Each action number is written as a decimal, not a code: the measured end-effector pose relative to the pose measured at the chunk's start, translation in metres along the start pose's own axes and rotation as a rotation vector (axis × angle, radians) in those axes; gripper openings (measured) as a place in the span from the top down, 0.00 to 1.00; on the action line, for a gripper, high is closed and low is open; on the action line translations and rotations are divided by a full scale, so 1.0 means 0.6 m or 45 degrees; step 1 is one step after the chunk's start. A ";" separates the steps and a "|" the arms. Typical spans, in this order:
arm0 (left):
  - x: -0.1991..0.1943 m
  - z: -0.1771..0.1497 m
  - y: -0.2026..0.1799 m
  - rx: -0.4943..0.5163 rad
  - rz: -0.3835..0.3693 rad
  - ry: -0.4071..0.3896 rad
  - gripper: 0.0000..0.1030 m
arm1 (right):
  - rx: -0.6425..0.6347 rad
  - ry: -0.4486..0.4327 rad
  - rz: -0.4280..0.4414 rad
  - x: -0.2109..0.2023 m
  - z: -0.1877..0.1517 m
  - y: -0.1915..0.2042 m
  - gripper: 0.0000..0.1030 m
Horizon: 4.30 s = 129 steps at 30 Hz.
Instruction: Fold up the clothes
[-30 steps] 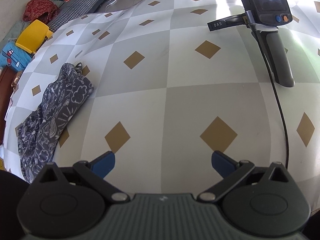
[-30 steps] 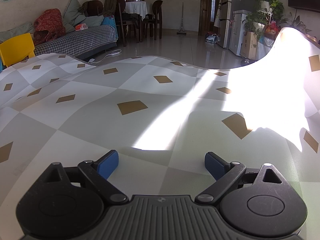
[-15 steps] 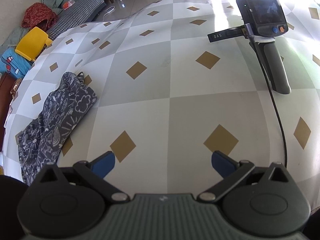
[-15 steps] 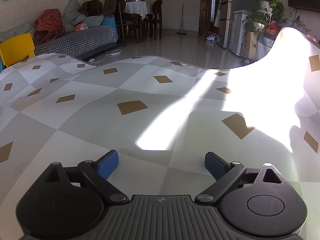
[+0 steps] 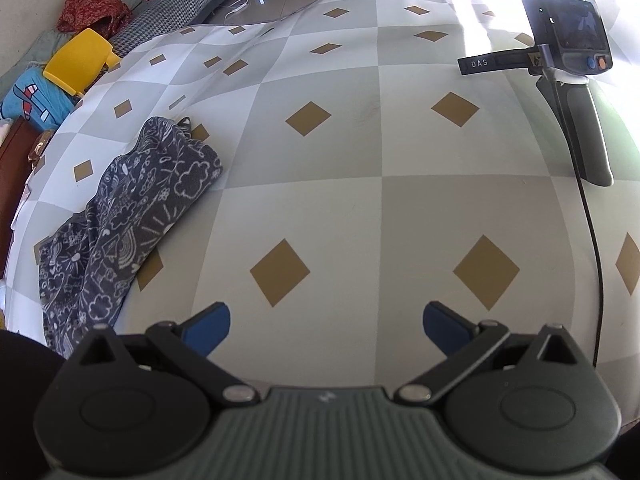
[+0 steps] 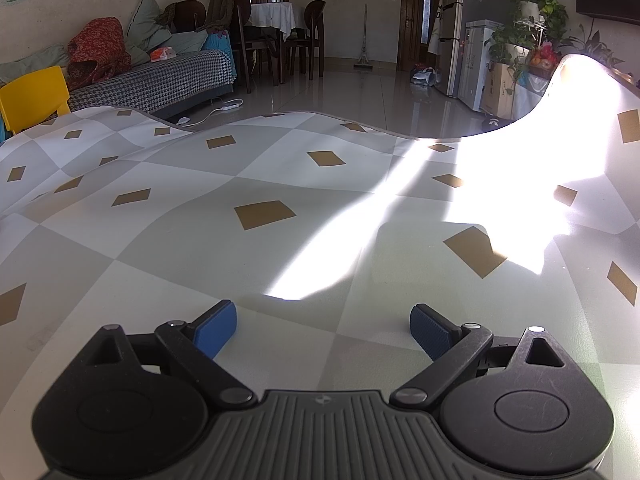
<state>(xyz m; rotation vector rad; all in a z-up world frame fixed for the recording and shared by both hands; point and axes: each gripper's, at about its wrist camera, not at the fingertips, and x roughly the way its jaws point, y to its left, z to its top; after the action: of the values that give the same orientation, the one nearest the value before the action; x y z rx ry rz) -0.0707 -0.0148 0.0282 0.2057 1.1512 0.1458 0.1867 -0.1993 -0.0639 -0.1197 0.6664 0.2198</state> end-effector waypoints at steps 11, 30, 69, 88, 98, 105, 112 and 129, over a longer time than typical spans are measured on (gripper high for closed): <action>0.029 0.025 -0.004 -0.030 -0.023 0.020 0.00 | 0.000 0.000 0.000 0.000 0.000 0.000 0.08; 0.030 0.040 -0.003 0.050 -0.123 -0.049 0.00 | 0.000 0.000 0.000 -0.001 0.001 0.001 0.08; 0.070 0.069 -0.011 0.144 -0.353 -0.056 0.00 | -0.001 0.001 0.001 -0.003 0.000 0.003 0.07; 0.106 0.068 -0.015 0.117 -0.297 0.027 0.00 | -0.001 0.002 0.001 -0.004 0.000 0.004 0.07; 0.108 0.058 -0.022 0.118 -0.240 0.024 0.00 | -0.002 0.002 0.001 -0.004 0.001 0.003 0.07; 0.106 0.058 -0.017 0.108 -0.237 0.014 0.00 | -0.002 0.003 0.001 -0.004 0.001 0.003 0.07; 0.109 0.058 -0.014 0.096 -0.243 0.026 0.00 | -0.002 0.002 0.001 -0.003 0.000 0.002 0.06; 0.114 0.051 -0.011 0.128 -0.209 0.010 0.00 | -0.002 0.003 0.001 -0.002 0.000 0.004 0.06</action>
<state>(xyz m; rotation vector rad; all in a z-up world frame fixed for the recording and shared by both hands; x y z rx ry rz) -0.0149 -0.0089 -0.0222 0.1988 1.1789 -0.0570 0.1854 -0.1974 -0.0633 -0.1211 0.6685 0.2209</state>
